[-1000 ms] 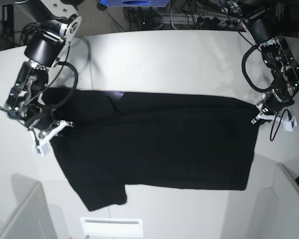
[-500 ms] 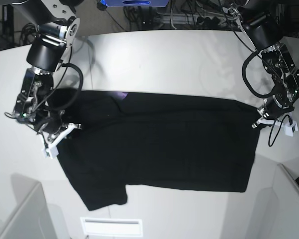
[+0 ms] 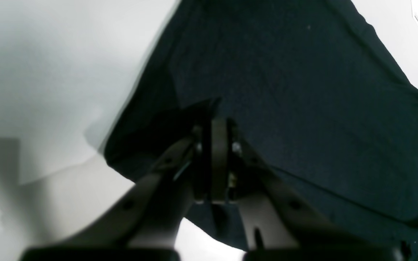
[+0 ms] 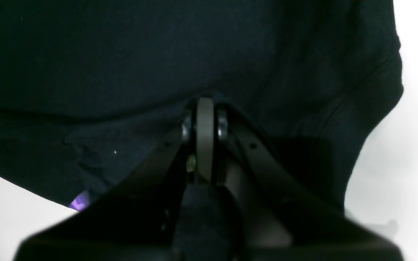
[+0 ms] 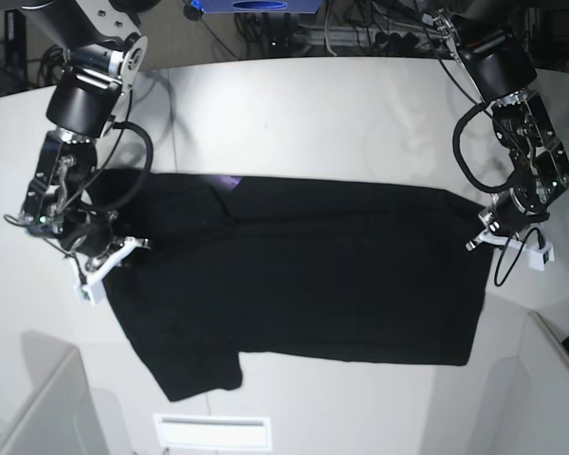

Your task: Fold the T-shirt properly

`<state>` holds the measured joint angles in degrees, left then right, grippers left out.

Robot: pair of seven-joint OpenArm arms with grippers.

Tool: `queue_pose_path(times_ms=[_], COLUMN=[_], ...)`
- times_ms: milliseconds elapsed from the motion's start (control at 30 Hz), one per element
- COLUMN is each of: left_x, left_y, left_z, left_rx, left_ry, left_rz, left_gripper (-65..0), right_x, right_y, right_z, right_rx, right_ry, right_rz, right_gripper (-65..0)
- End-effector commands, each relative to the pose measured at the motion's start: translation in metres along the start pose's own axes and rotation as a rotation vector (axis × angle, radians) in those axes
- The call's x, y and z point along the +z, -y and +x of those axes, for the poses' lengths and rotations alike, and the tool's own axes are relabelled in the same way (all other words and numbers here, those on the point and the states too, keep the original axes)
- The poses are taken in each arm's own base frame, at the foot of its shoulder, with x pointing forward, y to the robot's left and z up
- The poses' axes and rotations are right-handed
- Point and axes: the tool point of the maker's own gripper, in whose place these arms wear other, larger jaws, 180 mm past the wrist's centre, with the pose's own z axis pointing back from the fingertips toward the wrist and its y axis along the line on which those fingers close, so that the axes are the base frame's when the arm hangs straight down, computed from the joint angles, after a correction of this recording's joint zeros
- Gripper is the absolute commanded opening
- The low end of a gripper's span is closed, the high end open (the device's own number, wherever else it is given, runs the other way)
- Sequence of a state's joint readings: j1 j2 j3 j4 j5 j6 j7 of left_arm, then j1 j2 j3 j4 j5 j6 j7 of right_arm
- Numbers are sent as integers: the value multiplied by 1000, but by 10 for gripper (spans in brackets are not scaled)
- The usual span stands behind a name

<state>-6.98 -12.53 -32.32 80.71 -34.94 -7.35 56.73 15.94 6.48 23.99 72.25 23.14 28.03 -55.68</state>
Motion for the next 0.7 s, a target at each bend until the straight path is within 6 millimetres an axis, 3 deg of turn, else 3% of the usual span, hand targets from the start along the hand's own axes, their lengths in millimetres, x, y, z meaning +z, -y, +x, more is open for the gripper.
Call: queue_pose_path(times_ms=[0, 167, 333, 667], left_x=[5, 9, 25, 24], left_y=[4, -2, -33, -34], left_z=[23, 22, 25, 27], left_rx=[-9, -4, 67, 74], left_ry=[62, 68, 106, 113], left_rz=[-14, -2, 51, 51], left_gripper=[-650, -650, -650, -650], right_x=[7, 7, 7, 5], right_y=[0, -1, -1, -4], right_z=[23, 22, 21, 22], right_rx=[17, 16, 16, 17], right_ry=[62, 57, 56, 63], right_rz=[3, 4, 4, 11], right_gripper=[-650, -650, -650, -650])
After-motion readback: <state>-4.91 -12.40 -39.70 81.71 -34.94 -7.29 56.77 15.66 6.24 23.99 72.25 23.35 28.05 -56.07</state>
